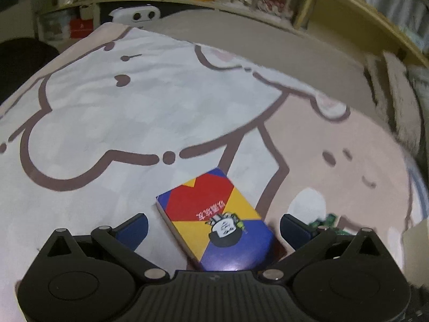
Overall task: Organize objects
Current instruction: 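Grasp the red-yellow-blue card box with the left gripper while the right grasps the green clip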
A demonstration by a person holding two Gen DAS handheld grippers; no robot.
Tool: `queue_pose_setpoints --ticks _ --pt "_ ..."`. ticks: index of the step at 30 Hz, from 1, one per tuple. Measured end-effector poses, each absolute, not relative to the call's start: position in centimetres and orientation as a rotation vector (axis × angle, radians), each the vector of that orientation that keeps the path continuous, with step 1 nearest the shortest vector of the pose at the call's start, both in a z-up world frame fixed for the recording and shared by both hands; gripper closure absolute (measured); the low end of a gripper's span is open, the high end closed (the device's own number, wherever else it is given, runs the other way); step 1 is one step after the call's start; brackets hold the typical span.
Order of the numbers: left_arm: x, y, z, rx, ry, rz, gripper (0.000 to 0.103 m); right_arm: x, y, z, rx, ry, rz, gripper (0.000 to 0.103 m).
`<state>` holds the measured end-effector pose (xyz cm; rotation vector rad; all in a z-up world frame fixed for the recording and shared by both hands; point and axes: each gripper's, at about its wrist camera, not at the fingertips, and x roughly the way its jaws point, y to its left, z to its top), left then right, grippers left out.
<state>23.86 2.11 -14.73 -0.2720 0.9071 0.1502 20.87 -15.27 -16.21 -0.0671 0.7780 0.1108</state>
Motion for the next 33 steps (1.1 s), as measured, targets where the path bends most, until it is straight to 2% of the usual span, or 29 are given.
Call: queue_pose_setpoints --ticks 10,12,15,20,30,32,33 --pt "22.6 2.2 -14.8 -0.194 0.993 0.113 0.000 18.3 -16.1 -15.5 -0.129 0.894 0.142 0.002" --pt "22.1 2.3 -14.6 -0.193 0.999 0.102 0.002 17.8 -16.5 -15.2 -0.106 0.911 0.161 0.014" --pt "21.4 2.5 -14.3 -0.197 0.982 0.102 0.011 17.1 -17.4 -14.2 -0.065 0.929 0.204 0.025" --pt "20.9 2.4 -13.7 -0.169 0.967 0.055 0.041 16.2 -17.7 -12.4 -0.036 0.856 0.280 0.025" --pt "21.7 3.2 -13.2 -0.154 1.004 -0.029 0.039 18.1 -15.2 -13.6 -0.063 0.766 0.329 0.024" --pt "22.1 3.2 -13.2 -0.176 0.991 -0.017 0.021 18.5 -14.9 -13.9 -0.048 0.760 0.332 0.028" --pt "22.2 3.1 -13.3 -0.181 0.986 -0.016 0.017 18.7 -14.8 -14.1 -0.043 0.762 0.337 0.031"
